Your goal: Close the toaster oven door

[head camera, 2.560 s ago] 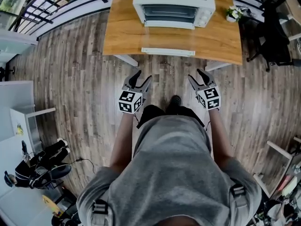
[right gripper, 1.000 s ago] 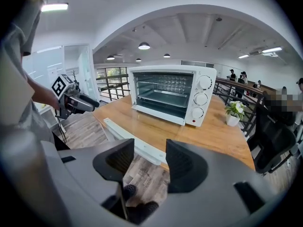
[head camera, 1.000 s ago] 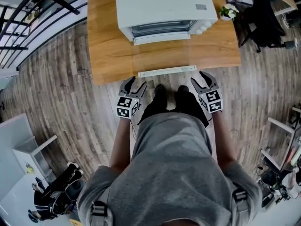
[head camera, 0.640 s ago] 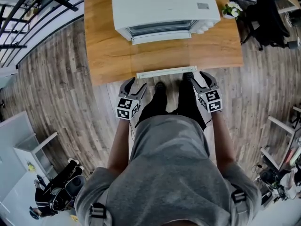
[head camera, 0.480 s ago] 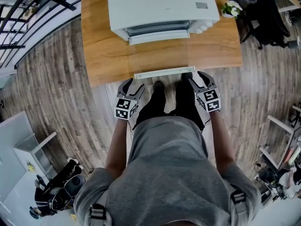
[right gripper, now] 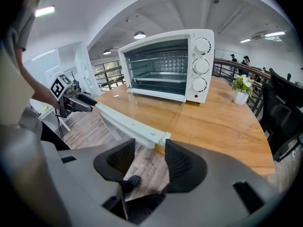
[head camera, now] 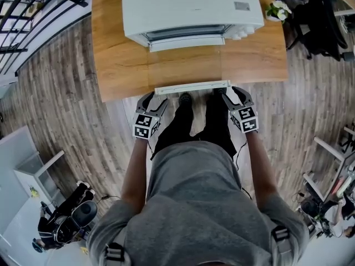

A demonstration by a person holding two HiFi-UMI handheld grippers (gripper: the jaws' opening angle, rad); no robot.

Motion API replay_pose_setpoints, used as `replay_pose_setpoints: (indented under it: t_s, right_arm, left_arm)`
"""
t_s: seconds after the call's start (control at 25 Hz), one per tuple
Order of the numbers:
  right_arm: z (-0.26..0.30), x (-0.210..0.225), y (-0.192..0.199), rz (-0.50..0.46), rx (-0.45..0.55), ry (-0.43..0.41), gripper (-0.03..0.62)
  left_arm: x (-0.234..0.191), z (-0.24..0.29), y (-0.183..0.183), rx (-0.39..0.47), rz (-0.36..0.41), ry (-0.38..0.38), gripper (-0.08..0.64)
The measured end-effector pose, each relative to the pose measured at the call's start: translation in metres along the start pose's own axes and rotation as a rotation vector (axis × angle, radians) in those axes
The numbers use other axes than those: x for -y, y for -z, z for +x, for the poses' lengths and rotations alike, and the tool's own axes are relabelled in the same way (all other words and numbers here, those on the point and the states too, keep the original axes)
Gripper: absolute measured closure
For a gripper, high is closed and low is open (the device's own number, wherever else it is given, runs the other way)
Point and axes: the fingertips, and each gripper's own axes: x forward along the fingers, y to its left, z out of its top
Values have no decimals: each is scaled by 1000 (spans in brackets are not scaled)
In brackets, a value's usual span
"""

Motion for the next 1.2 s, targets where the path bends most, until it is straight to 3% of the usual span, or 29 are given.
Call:
replay_pose_setpoints:
  t_s: [0.72,1.2]
  right_arm:
    - [42,11,15,43,-1,-8,413]
    - [44,13,10,88,38,19,443]
  left_arm:
    - [-13,37,19,-30,-19,0,301]
    - [-6,51,4,-5,-48,5,337]
